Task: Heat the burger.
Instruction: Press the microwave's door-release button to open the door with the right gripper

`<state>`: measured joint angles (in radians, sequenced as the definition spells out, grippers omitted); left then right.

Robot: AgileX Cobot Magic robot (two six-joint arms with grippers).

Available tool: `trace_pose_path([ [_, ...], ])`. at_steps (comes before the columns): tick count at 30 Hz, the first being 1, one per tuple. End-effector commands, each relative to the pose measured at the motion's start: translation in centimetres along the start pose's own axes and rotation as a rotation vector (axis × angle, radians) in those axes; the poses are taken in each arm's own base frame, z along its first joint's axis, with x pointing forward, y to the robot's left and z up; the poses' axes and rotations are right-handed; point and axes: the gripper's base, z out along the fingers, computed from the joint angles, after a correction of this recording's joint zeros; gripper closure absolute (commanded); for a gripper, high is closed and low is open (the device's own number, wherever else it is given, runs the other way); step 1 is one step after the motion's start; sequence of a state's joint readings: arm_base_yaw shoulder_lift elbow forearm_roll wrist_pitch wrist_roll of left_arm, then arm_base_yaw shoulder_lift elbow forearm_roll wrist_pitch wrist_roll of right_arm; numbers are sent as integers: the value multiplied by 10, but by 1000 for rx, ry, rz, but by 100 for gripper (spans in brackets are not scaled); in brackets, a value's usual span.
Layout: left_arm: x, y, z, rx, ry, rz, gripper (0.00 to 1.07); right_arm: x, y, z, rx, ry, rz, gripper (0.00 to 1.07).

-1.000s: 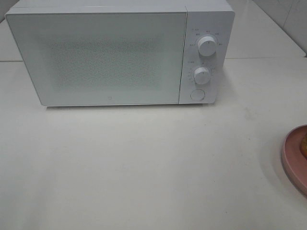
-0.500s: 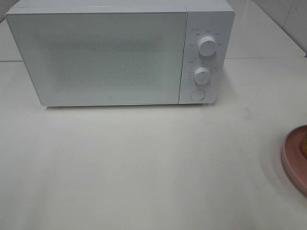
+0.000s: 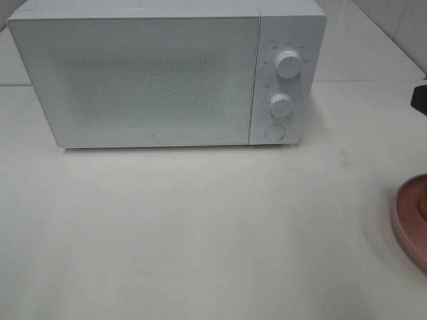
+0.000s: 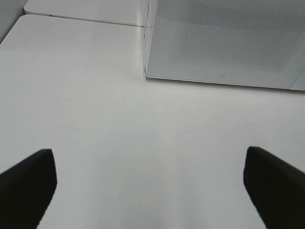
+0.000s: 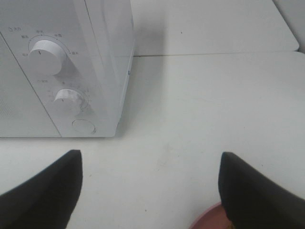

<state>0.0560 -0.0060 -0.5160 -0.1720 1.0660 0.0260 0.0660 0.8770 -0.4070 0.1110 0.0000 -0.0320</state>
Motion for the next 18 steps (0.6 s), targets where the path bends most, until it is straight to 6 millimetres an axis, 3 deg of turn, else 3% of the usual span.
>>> trace_pose_path([
  [1, 1, -1, -2, 7, -20, 3, 7, 4, -4, 9, 25, -139, -46, 32],
  [11, 1, -1, -2, 7, -20, 3, 7, 21, -10, 29, 71, -298, -54, 32],
  [18, 1, -1, -2, 7, -20, 3, 7, 28, -10, 45, 79, -274, -40, 32],
])
